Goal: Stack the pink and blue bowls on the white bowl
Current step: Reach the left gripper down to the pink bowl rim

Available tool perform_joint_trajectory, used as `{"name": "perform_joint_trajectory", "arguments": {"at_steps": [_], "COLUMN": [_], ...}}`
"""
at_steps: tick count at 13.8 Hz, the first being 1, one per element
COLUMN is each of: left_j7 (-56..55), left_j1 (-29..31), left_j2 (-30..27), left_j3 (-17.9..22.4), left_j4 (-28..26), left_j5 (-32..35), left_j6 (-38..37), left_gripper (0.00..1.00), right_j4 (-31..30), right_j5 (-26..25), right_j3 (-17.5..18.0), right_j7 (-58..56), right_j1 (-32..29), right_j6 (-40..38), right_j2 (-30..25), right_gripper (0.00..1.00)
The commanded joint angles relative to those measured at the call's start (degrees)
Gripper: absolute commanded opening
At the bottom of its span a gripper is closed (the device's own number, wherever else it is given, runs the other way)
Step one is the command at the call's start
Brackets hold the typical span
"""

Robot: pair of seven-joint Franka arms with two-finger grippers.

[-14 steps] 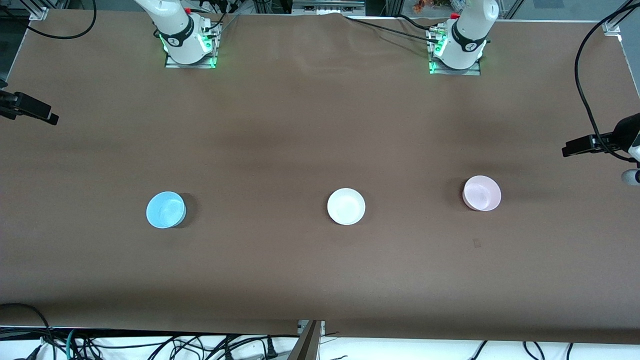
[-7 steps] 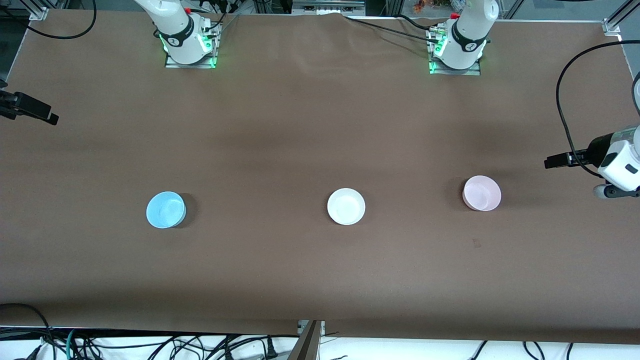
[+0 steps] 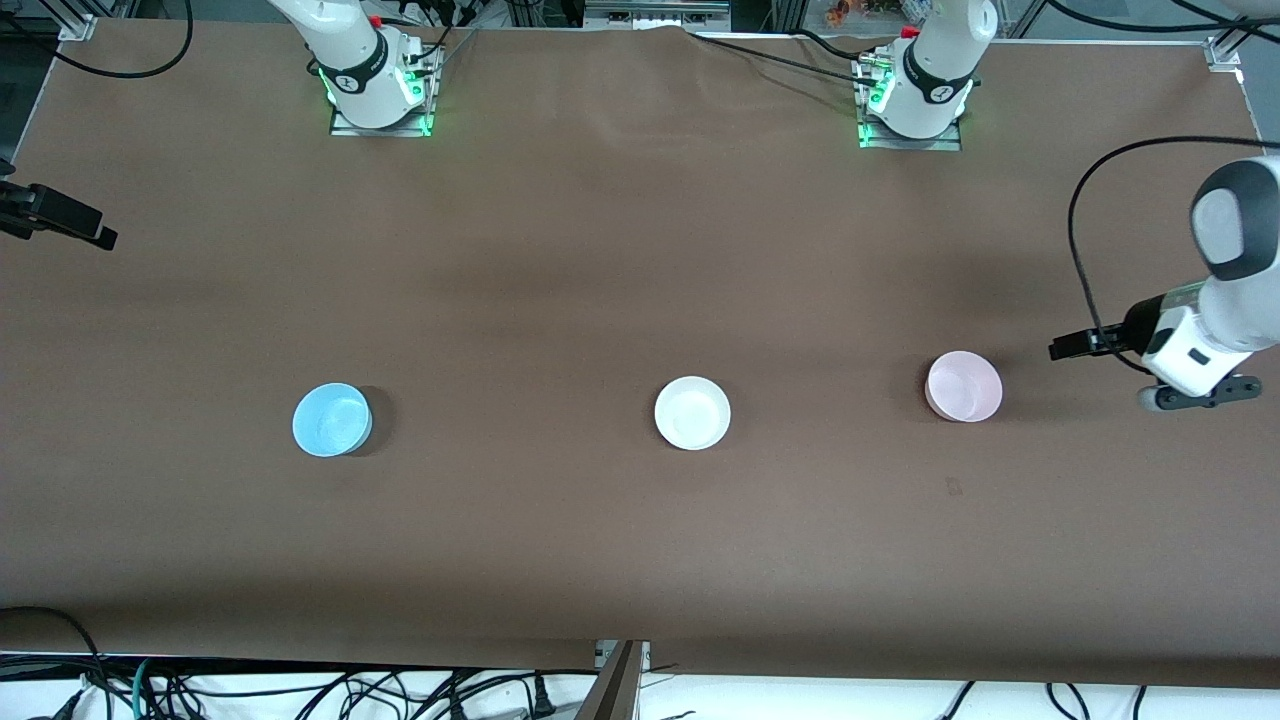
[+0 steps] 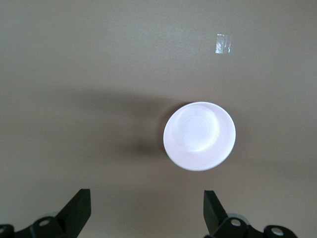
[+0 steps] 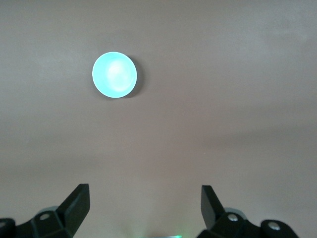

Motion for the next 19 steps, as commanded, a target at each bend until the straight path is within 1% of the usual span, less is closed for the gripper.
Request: {"name": "perform_joint_trajectory", "arguments": {"at_steps": [1,3,6,8,11,13,16,17,18,19], "left_j7": [4.96,6.55,9.10,13.04,17.36,17.54,17.63,17.63,17.63,17.63], "left_j1": [0.40,0.40,0.40,0.23,-0.04,-0.39,-1.26,-1.53,-1.62,-1.88], "left_j2": [-0.07,1.68,3.09,4.67,7.40,8.10,8.46,8.46,8.46,8.55], "left_j3": [1.72,2.08,2.08,2.08,2.08,2.08,1.99,1.90,1.90,1.90], "left_j4": [-5.32,-7.16,-12.08,-13.76,-14.12,-14.29,-16.22,-16.40,-16.49,-16.49], "left_j5": [-6.88,-9.71,-12.61,-16.99,-22.36,-23.60,-25.09,-25.18,-25.19,-25.19], "left_j6": [5.83,9.43,18.30,22.18,25.44,26.41,29.66,29.76,29.84,29.84], "left_gripper": [1.00,1.00,1.00,1.00,1.00,1.00,1.00,0.98,0.92,0.82], "right_j4": [1.35,1.35,1.35,1.35,1.26,1.26,1.26,1.26,1.26,1.26], "right_j5": [0.84,0.84,0.93,1.10,0.93,1.02,1.02,1.02,1.10,1.02], "right_j3": [0.02,0.02,0.02,0.02,1.60,1.52,1.52,1.52,1.52,1.52], "right_j7": [0.24,0.24,0.24,0.24,1.47,1.38,1.38,1.38,1.38,1.38], "right_j1": [-0.24,-0.24,-0.24,-0.24,0.72,0.55,0.63,0.63,0.63,0.63], "right_j6": [-0.53,-0.53,-0.53,-0.53,-0.53,-0.53,-0.53,-0.53,-0.53,-0.53], "right_j2": [0.57,0.57,0.57,0.57,0.57,0.57,0.57,0.57,0.57,0.57], "right_gripper": [0.99,0.99,0.99,0.99,0.99,0.99,0.99,0.99,0.99,0.99]}}
